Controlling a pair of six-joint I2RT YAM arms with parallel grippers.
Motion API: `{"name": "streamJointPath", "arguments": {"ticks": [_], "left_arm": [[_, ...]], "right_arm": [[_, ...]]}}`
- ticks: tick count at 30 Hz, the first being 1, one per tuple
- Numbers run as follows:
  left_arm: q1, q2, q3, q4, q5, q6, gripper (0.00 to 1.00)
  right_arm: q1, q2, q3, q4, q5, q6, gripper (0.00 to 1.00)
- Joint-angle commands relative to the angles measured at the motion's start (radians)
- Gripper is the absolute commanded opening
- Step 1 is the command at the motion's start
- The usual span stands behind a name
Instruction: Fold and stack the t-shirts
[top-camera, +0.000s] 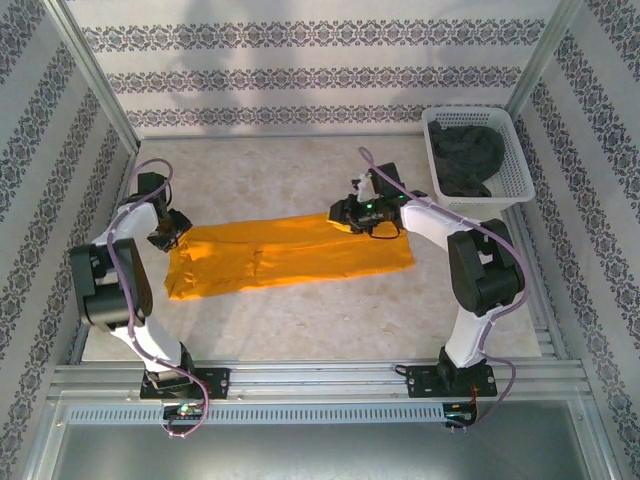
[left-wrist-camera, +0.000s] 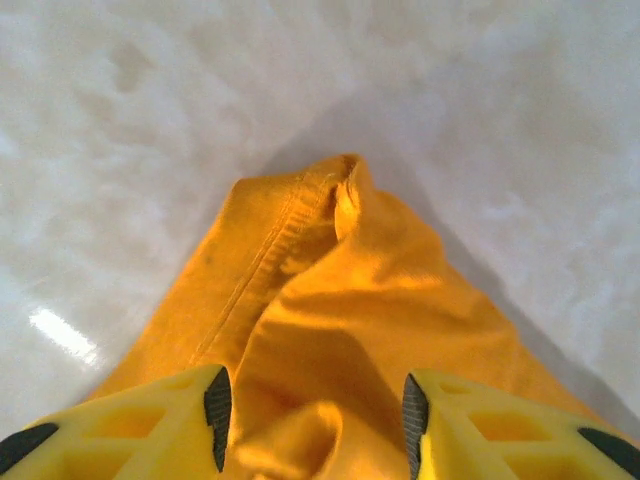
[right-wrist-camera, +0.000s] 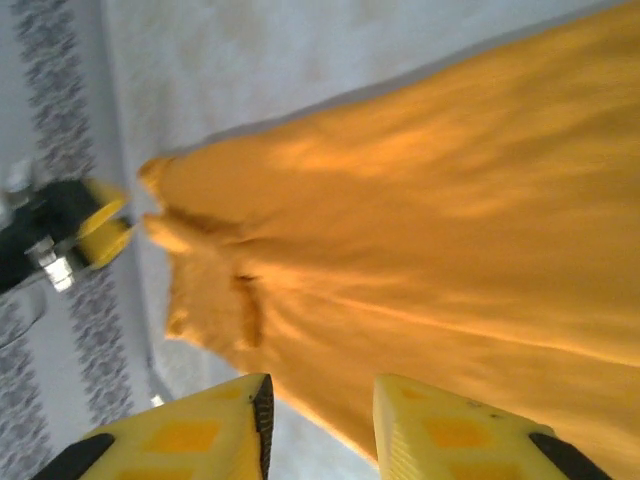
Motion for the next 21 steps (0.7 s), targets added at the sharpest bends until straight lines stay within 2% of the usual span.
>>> {"name": "streamJointPath", "arguments": {"ticks": [1,6,8,11,16,21], "left_arm": [[-0.061,-0.187,-0.088,-0.067,-0.030,-0.124,0.46],[-0.275,-0.308,-0.284,0.019,0.096,-0.413,0.35],[-0.361,-0.314,-0.351,0.091,0.104,-0.533,0.33],[-0.425,-0.262,-0.397,0.165,0.111,-0.637,0.32],[-0.420,-0.167,-0.386,0.132,0.079,-0.631,0.32],[-0.340,-0.035,-0.310,0.137,0.070,-0.534,0.32]], "right_arm": [[-0.074,-0.003,0.047,-0.203,0.179,-0.101,0.24],[-0.136,0.134,0.195,-0.397,0.319,-0.201,0.09],[-0.137,0.195,0.271,-0.462,0.379,-0.233,0.08],[-0.133,0.284,0.371,-0.549,0.425,-0.259,0.09],[-0.102,0.369,0.486,-0.704,0.534,-0.298,0.10],[-0.071,0.370,0.496,-0.842,0.641,-0.306,0.11]]}}
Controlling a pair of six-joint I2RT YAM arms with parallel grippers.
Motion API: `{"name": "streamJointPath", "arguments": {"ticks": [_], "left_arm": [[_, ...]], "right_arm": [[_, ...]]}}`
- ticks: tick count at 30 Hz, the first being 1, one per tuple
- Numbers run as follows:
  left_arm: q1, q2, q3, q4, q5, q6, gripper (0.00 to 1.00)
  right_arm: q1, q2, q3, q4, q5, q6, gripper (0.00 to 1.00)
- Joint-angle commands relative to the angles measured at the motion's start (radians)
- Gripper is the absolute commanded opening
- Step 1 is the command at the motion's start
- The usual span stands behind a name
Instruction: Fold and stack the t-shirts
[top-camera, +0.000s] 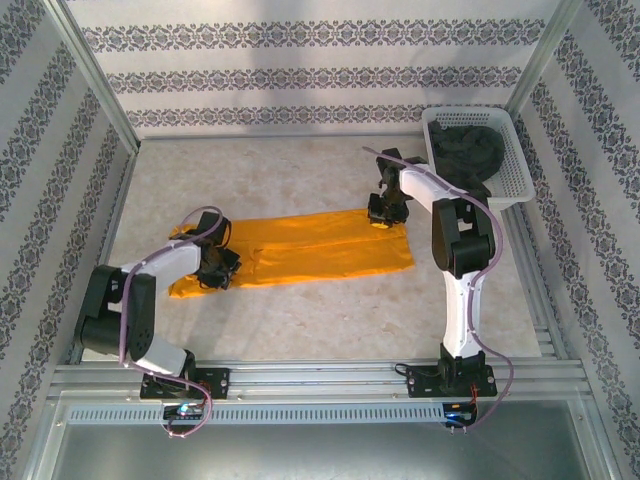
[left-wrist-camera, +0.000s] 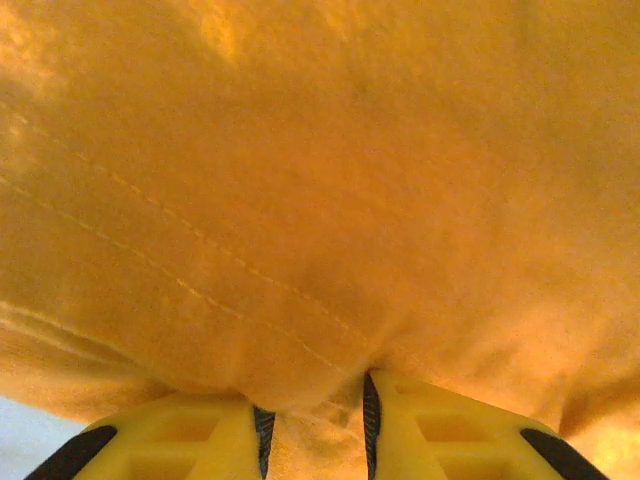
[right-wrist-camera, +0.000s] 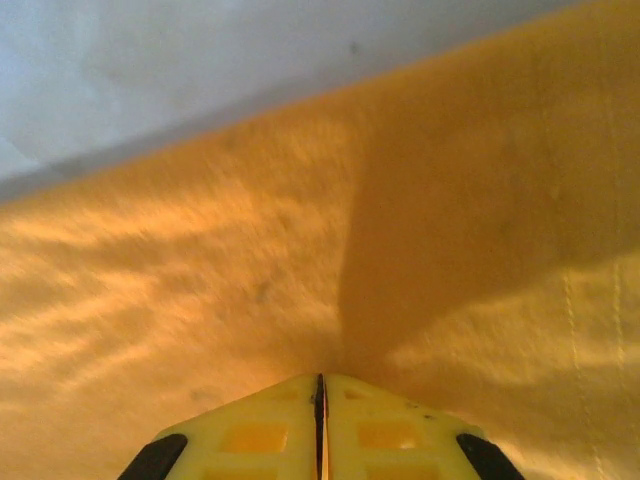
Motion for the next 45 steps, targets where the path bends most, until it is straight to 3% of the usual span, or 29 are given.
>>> {"name": "streamJointPath", "arguments": {"ticks": [1,7,12,15,20,25,30,34,40,45], "left_arm": [[0.058,0.126,0.066,0.024,-0.044,0.057,0.32],[0.072,0.416,0.429,-0.035,-0.035,0.179,0.32],[0.040,0.673,0.808,-0.056,-0.007,0.209,0.32],[-0.001,0.824,1.019,-0.024,0.057,0.198,0.32],[-0.073,1.040,1.317,0.042,0.152,0.161,0.33],[-0.099,1.103,1.468,0.101,0.175,0.145,0.41],[-0.101,0.925,1.404,0.072,0.118,0.245,0.56],[-0.100,0.651,1.085,0.117,0.097,0.260,0.59],[-0.125,0.286,0.532,0.076,0.269,0.263,0.55],[-0.223,0.108,0.226,-0.139,0.437,0.342,0.56]], "right_arm": [[0.031,-0.003,-0.012,-0.189,0.139,-0.030,0.12],[0.117,-0.144,-0.241,-0.199,0.197,0.031,0.12],[0.211,-0.279,-0.494,-0.100,0.082,0.169,0.12],[0.316,-0.330,-0.601,0.003,-0.022,0.268,0.13],[0.459,-0.327,-0.634,0.258,-0.247,0.460,0.16],[0.474,-0.394,-0.603,0.318,-0.235,0.528,0.26],[0.426,-0.600,-0.680,0.297,-0.196,0.512,0.41],[0.355,-0.792,-0.791,0.239,-0.175,0.451,0.50],[0.275,-0.883,-0.953,0.137,-0.248,0.357,0.53],[0.286,-0.797,-0.966,0.156,-0.324,0.310,0.55]]}}
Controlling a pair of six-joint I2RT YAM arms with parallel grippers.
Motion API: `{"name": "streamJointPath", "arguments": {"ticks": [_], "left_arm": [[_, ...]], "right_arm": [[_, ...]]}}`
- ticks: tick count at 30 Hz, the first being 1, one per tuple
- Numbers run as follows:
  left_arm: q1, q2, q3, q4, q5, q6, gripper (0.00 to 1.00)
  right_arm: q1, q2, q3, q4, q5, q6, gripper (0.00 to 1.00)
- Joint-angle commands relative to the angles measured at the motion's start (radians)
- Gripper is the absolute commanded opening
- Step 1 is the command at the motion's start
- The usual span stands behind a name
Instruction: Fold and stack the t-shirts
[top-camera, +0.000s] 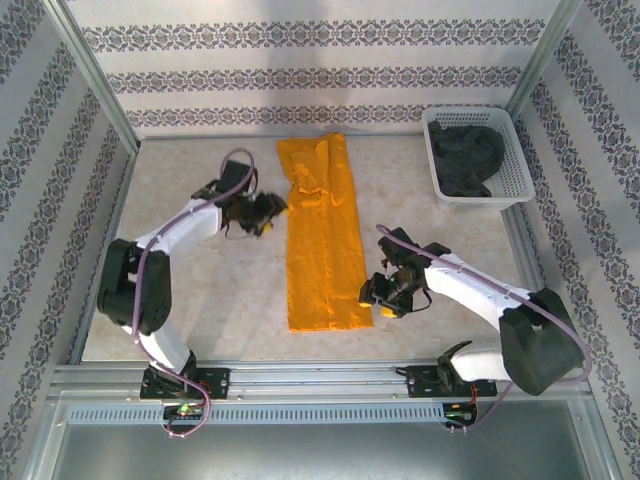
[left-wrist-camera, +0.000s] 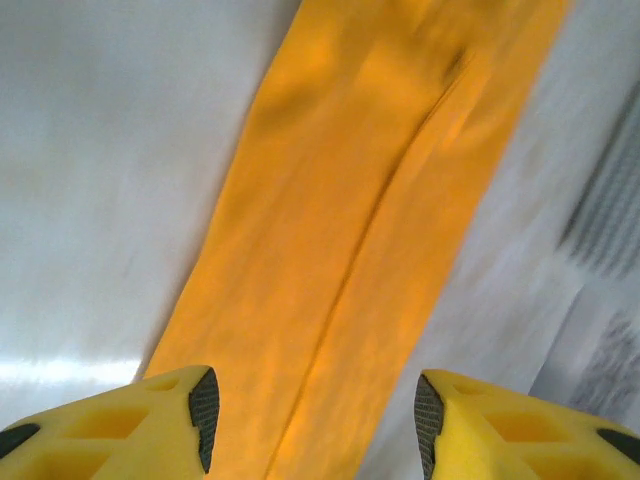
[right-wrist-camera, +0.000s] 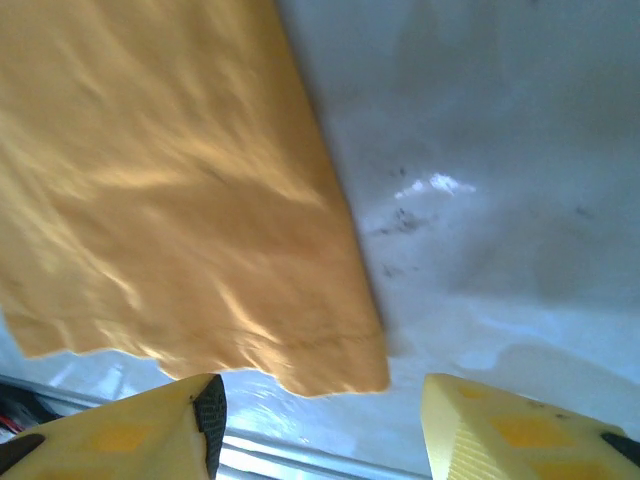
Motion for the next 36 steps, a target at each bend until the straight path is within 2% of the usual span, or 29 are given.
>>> {"name": "streamJointPath", "arguments": {"ticks": [1,5,10,16,21,22,24,25,27,31,36], "left_arm": [[-0.087,-0.063,-0.199,-0.187,0.160,0.050,0.56],[-0.177,-0.149,-0.351,-0.126,0.230,-0.047,0.57],[-0.271,-0.111,-0.399,0.016,0.255,-0.148,0.56],[-0.346,-0.040,-0.397,0.144,0.256,-0.233,0.46],[-0.370,-0.005,-0.358,0.197,0.255,-0.265,0.31],[-0.369,-0.004,-0.356,0.190,0.245,-0.263,0.26],[-0.370,-0.015,-0.358,0.157,0.221,-0.251,0.06],[-0.370,-0.025,-0.363,0.135,0.213,-0.245,0.00],[-0.370,-0.065,-0.380,0.077,0.194,-0.227,0.00],[-0.372,-0.149,-0.456,0.025,0.209,-0.222,0.00],[-0.381,-0.241,-0.565,0.117,0.277,-0.294,0.00]], "right_arm": [[0.020,0.068,0.007,-0.006,-0.075,-0.058,0.55],[0.061,0.162,0.024,0.017,-0.089,-0.053,0.53],[0.085,0.195,0.017,0.075,-0.077,-0.011,0.45],[0.084,0.194,0.017,0.120,-0.065,0.021,0.31],[0.082,0.176,0.016,0.140,-0.067,0.039,0.19],[0.081,0.171,0.016,0.140,-0.067,0.041,0.16],[0.081,0.161,0.019,0.128,-0.064,0.042,0.08],[0.081,0.156,0.022,0.117,-0.064,0.041,0.05],[0.083,0.141,0.023,0.087,-0.062,0.032,0.00],[0.094,0.101,0.015,0.023,-0.080,0.013,0.00],[0.145,0.037,0.008,-0.032,-0.150,0.034,0.00]]}}
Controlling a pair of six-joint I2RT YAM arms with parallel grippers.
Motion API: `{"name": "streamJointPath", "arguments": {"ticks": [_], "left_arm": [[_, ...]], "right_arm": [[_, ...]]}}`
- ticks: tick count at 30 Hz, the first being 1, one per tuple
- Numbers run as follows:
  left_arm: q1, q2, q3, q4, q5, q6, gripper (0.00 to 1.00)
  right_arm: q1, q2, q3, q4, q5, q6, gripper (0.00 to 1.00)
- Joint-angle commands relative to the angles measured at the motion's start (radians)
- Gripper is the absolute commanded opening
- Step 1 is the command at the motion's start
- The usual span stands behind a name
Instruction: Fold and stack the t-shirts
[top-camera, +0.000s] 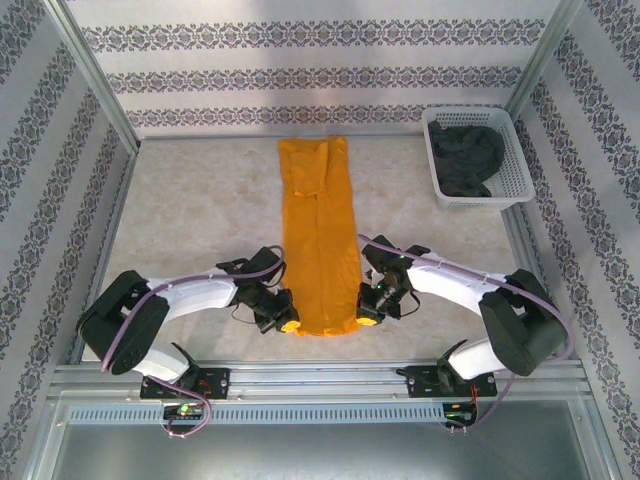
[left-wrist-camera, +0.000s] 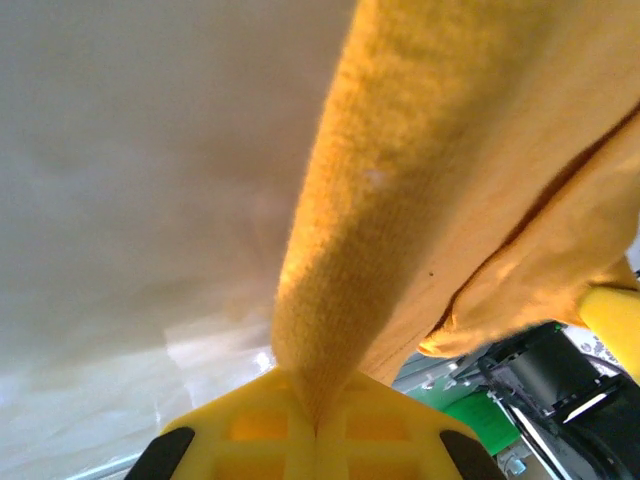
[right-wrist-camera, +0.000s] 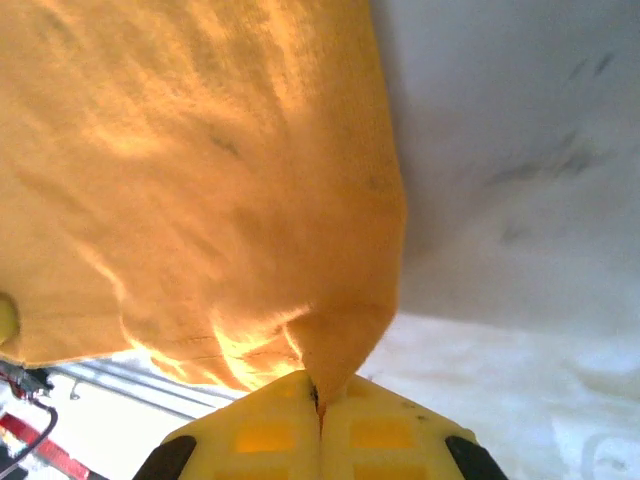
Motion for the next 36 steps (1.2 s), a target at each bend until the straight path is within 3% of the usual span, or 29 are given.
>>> {"name": "streamJointPath", "arguments": {"ticks": [1,6,10,13,16,21,36], "left_arm": [[-0.024,-0.044,-0.053,0.037,0.055,-0.061,0.00],[-0.029,-0.077,-0.051,0.108,0.031,-0.118,0.00],[-0.015,-0.127,0.004,0.056,-0.079,-0.128,0.00],[0.046,-0.168,0.091,-0.037,-0.178,-0.081,0.00],[0.126,-0.165,0.143,-0.006,-0.215,-0.078,0.00],[0.231,-0.040,0.238,0.144,-0.194,-0.088,0.00],[0.430,0.440,0.667,0.259,-0.169,0.015,0.00]], "right_arm": [[0.037,-0.049,0.002,-0.069,-0.065,0.018,0.00],[0.040,-0.075,0.050,-0.086,-0.049,0.050,0.00],[-0.001,-0.069,0.121,-0.109,-0.013,0.050,0.00],[-0.046,-0.067,0.182,-0.112,0.018,0.056,0.00],[-0.102,-0.030,0.251,-0.093,0.034,0.055,0.00],[-0.182,0.100,0.421,-0.059,0.052,0.024,0.00],[-0.313,0.626,0.971,-0.045,0.064,-0.011,0.00]]}}
